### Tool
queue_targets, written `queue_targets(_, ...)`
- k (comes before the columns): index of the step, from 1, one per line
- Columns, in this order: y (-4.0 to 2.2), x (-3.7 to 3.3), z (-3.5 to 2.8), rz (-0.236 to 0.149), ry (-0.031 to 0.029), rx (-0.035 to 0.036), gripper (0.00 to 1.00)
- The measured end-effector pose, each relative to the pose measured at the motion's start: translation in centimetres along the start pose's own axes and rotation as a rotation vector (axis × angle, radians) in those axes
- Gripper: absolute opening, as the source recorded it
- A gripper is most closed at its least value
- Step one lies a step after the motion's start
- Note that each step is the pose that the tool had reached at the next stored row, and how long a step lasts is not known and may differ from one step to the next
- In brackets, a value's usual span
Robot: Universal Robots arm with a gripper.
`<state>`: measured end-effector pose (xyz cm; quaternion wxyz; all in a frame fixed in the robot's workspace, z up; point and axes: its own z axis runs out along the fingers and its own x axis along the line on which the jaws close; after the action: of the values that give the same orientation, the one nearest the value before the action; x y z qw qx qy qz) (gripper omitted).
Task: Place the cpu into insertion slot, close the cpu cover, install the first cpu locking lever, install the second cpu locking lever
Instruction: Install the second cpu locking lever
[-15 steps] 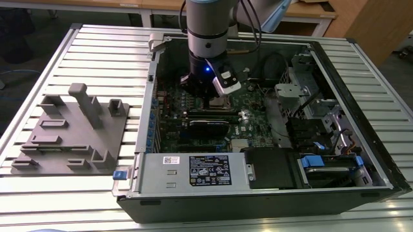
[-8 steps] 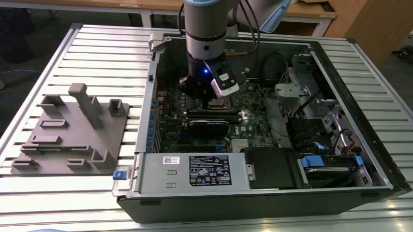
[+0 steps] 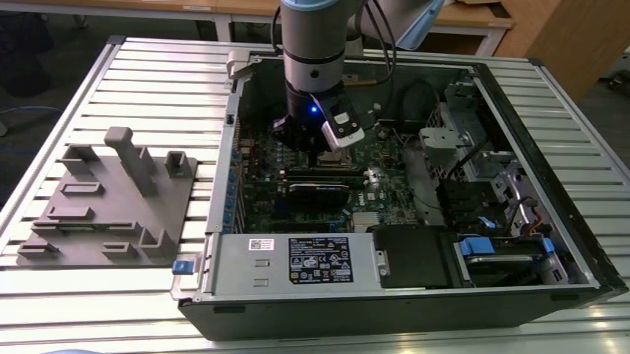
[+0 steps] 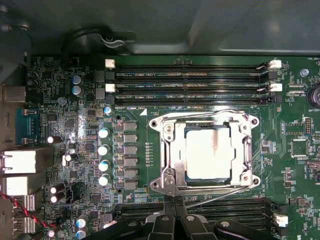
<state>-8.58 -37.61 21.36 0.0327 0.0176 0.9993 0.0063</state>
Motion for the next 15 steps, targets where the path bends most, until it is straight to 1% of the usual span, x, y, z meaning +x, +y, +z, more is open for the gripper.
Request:
queue_targets(9,-0.08,0.21,0.18,0.0,-0.0001,-0.0001,0.1)
queue_targets(10,-0.09,0.24,0.25,0.0,-0.0001,-0.0001,0.1)
queue_targets(11,-0.15,0.33,0.64,0.0,0.0,0.0,0.1)
queue_targets(13,-0.18,0.37,0.86,0.0,0.0,0.0001,0.1)
queue_targets(15,-0.18,0.37,0.89,0.0,0.0001,0.0002,0.1)
